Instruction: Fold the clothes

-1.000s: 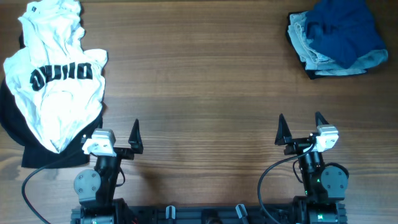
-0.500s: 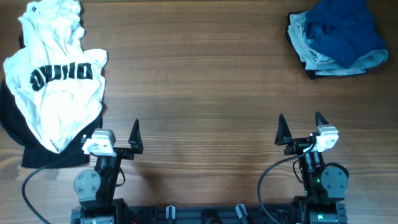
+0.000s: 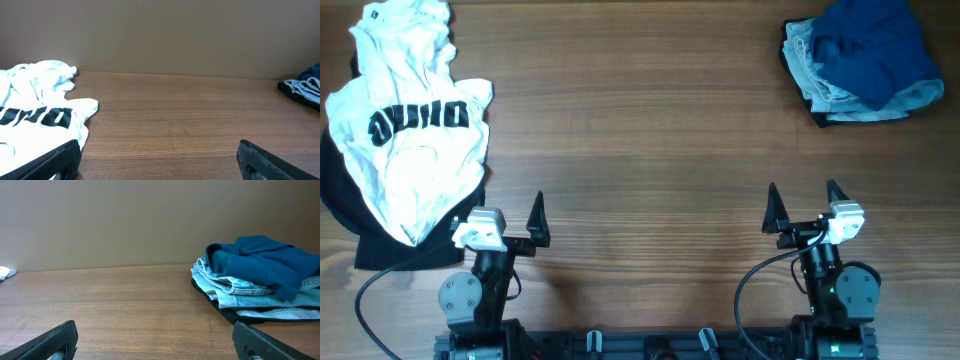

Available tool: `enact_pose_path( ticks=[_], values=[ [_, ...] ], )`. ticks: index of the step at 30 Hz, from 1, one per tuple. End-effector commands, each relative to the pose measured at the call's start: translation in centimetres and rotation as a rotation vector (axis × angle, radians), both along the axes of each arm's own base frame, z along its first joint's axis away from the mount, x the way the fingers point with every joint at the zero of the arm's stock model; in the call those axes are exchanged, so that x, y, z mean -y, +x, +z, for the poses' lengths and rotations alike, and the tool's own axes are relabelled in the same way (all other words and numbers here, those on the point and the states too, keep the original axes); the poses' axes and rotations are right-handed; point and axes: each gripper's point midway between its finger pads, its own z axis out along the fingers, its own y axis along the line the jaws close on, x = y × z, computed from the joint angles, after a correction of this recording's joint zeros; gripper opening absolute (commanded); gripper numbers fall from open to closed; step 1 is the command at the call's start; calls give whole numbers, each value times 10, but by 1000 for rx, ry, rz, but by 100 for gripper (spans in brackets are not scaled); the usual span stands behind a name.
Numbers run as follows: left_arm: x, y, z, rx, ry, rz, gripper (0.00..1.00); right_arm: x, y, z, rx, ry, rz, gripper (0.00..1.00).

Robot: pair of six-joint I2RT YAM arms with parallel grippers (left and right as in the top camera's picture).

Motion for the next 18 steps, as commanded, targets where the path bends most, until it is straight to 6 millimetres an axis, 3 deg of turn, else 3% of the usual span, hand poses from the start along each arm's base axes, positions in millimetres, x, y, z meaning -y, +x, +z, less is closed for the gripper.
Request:
enact_pose_path(
  ticks=[1, 14, 18],
  values=[
    [-1, 0, -2, 2, 16, 3, 100, 1, 0, 0, 2, 14, -10, 100],
    [0, 0, 2, 19, 18, -3, 100, 3, 0, 0, 1, 26, -20, 100],
    [7, -1, 2, 18, 15, -42, 100, -2, 0, 9, 29, 101, 11, 100]
  ],
)
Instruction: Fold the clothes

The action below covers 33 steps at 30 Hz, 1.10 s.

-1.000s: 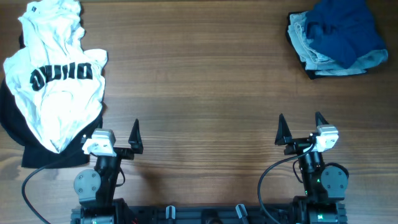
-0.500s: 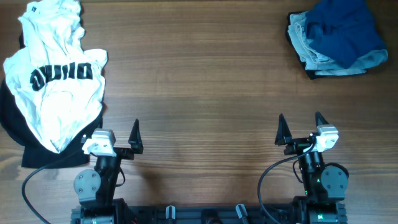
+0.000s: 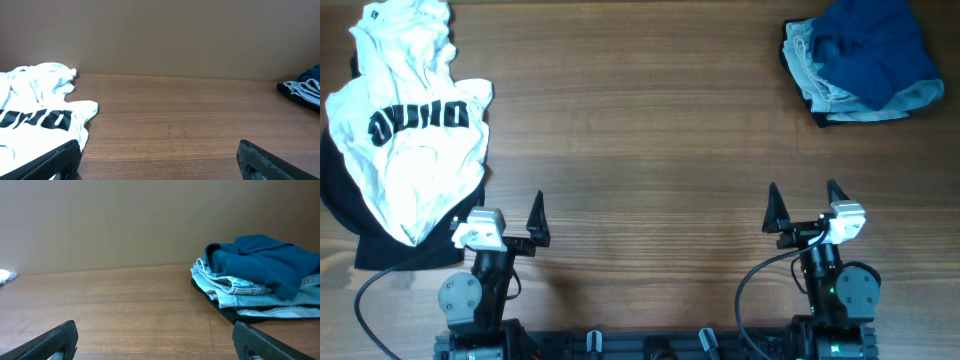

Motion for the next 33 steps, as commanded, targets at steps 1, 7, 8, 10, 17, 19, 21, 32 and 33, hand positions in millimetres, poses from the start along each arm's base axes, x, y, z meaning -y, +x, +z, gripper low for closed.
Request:
enact_pose_path(
  ticks=[1, 7, 8, 10, 17, 19, 21, 32, 33],
  values=[
    [8, -1, -1, 8, 14, -46, 100, -6, -1, 10, 38, 65, 34, 100],
    [15, -3, 4, -6, -49, -86, 100, -12, -5, 35, 100, 26, 72, 100],
    [15, -3, 6, -14, -63, -85, 100, -15, -6, 39, 108, 0, 85, 100],
    [15, -3, 10, -28, -67, -85, 100, -16, -6, 46, 107, -7, 89, 100],
    [14, 10, 31, -128, -83, -82, 100, -20, 11, 61, 15, -19, 116, 100],
    [13, 17, 36, -171, -89, -81, 100, -23, 19, 64, -19, -15, 138, 100],
    [12, 26, 42, -221, -98, -79, 100, -28, 27, 65, -56, -12, 166, 100],
    [4, 87, 60, -586, -154, -66, 100, -33, 97, 39, -413, 35, 210, 100],
    [4, 93, 60, -613, -159, -64, 100, -33, 102, 32, -467, 41, 209, 100]
  ],
)
